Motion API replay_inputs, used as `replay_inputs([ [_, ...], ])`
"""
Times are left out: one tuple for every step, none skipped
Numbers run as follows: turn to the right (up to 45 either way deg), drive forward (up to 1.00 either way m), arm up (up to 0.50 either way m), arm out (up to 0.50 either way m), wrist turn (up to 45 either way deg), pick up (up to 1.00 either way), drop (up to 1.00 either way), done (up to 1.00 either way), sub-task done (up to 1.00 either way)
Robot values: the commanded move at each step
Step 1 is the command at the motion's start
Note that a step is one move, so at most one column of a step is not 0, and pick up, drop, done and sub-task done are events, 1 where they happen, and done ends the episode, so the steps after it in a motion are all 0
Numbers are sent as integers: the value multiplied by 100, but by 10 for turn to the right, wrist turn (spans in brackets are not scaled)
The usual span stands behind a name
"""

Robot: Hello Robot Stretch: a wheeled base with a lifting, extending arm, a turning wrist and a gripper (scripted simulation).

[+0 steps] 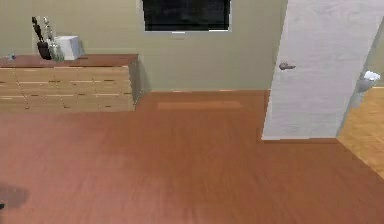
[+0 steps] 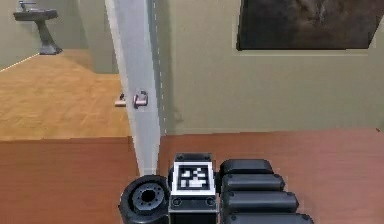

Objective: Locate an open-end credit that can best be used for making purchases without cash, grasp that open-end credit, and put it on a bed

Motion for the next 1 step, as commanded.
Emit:
replay_inputs([
  [-360,0,0,0,0,0,0,0,0],
])
